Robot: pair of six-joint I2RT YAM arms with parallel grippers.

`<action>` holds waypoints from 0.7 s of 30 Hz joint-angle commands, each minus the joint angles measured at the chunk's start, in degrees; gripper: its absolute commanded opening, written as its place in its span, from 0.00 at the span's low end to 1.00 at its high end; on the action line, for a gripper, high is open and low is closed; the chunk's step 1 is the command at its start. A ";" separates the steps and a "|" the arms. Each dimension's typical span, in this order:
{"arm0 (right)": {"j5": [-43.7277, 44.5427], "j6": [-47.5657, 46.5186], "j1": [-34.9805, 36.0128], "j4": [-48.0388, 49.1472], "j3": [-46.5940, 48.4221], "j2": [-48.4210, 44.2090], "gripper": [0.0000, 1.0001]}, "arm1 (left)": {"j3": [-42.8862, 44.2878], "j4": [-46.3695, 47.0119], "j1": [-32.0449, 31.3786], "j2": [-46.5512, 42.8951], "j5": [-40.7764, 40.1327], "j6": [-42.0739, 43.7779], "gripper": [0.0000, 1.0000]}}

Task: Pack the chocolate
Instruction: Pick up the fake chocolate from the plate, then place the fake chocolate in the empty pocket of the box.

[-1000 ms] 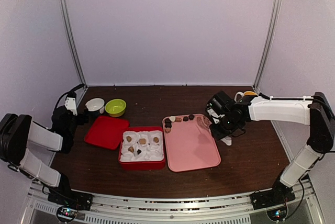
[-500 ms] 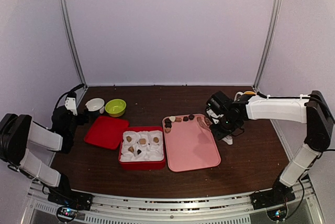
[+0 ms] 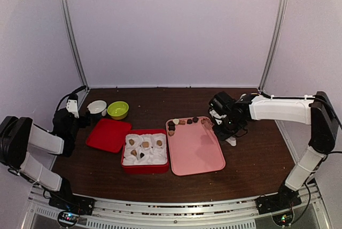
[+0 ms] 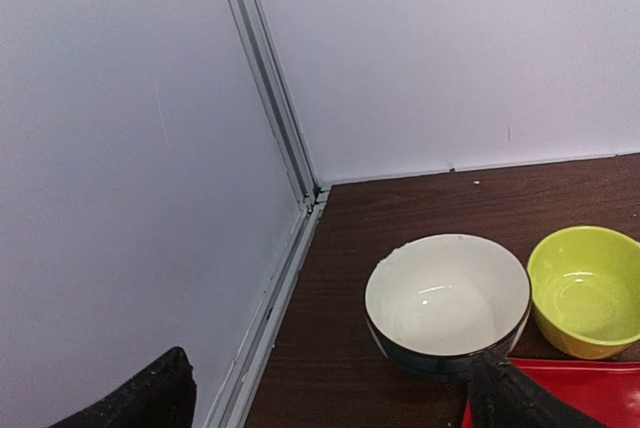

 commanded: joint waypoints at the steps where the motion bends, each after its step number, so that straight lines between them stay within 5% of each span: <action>1: -0.70 -1.34 -0.24 2.09 0.14 -7.49 0.17 | -0.11 3.15 0.32 0.49 0.68 -0.56 0.98; 11: -24.89 -6.11 4.69 12.20 -4.68 -16.67 0.17 | -0.10 3.14 0.32 0.49 0.68 -0.56 0.98; 21: -23.98 -10.49 12.52 9.21 -3.13 -12.16 0.17 | -0.08 3.13 0.36 0.47 0.66 -0.56 0.98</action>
